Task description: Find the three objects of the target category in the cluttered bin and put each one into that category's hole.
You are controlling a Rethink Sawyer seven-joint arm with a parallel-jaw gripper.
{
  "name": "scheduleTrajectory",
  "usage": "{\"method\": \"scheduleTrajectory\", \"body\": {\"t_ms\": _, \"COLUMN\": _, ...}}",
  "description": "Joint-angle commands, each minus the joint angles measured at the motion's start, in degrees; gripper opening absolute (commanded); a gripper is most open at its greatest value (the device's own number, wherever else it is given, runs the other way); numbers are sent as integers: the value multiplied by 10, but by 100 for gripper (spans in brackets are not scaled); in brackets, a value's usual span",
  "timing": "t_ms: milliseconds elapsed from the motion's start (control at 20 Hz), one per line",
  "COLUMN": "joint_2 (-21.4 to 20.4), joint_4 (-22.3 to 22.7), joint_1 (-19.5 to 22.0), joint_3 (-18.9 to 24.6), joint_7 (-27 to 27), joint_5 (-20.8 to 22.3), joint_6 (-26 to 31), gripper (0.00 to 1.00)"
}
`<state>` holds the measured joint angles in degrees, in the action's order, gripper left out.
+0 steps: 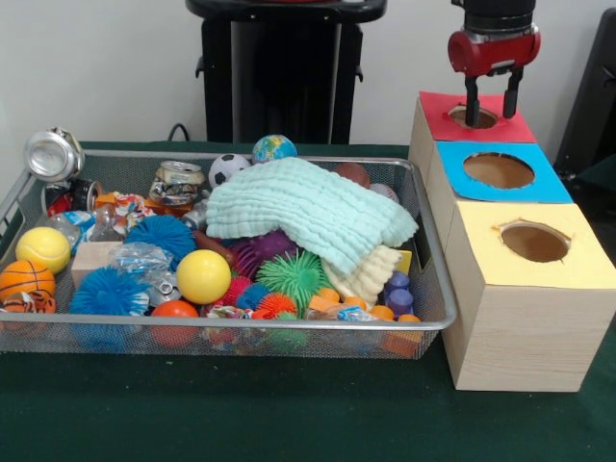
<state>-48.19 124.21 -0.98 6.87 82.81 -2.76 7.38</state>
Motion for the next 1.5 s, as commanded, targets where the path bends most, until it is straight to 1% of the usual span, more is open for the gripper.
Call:
{"method": "scheduleTrajectory", "body": {"t_ms": 50, "joint_2": 6, "joint_4": -87, "joint_1": -17, "joint_3": -35, "joint_7": 73, "joint_5": 6, "joint_6": 74, "gripper": 100}}
{"method": "scheduleTrajectory", "body": {"t_ms": 300, "joint_2": -9, "joint_4": -120, "joint_1": -23, "joint_3": -61, "joint_7": 64, "joint_5": 9, "joint_6": 149, "gripper": 100}}
{"method": "scheduleTrajectory", "body": {"t_ms": 550, "joint_2": -27, "joint_4": -138, "joint_1": -19, "joint_3": -73, "joint_7": 53, "joint_5": 27, "joint_6": 198, "gripper": 100}}
{"method": "scheduleTrajectory", "body": {"t_ms": 700, "joint_2": -42, "joint_4": -128, "joint_1": -5, "joint_3": -64, "joint_7": 40, "joint_5": 35, "joint_6": 207, "gripper": 100}}
{"method": "scheduleTrajectory", "body": {"t_ms": 750, "joint_2": -55, "joint_4": -116, "joint_1": 8, "joint_3": -57, "joint_7": 28, "joint_5": 38, "joint_6": 207, "gripper": 100}}
{"method": "scheduleTrajectory", "body": {"t_ms": 850, "joint_2": -65, "joint_4": -108, "joint_1": 23, "joint_3": -47, "joint_7": 20, "joint_5": 41, "joint_6": 207, "gripper": 100}}
{"method": "scheduleTrajectory", "body": {"t_ms": 1050, "joint_2": -68, "joint_4": -119, "joint_1": 41, "joint_3": -43, "joint_7": 12, "joint_5": 51, "joint_6": 228, "gripper": 100}}
{"method": "scheduleTrajectory", "body": {"t_ms": 1150, "joint_2": -76, "joint_4": -113, "joint_1": 56, "joint_3": -34, "joint_7": 2, "joint_5": 53, "joint_6": 230, "gripper": 100}}
{"method": "scheduleTrajectory", "body": {"t_ms": 1300, "joint_2": -80, "joint_4": -99, "joint_1": 77, "joint_3": -20, "joint_7": -7, "joint_5": 57, "joint_6": 218, "gripper": 100}}
{"method": "scheduleTrajectory", "body": {"t_ms": 1500, "joint_2": -67, "joint_4": -99, "joint_1": 85, "joint_3": -12, "joint_7": -2, "joint_5": 72, "joint_6": 201, "gripper": 100}}
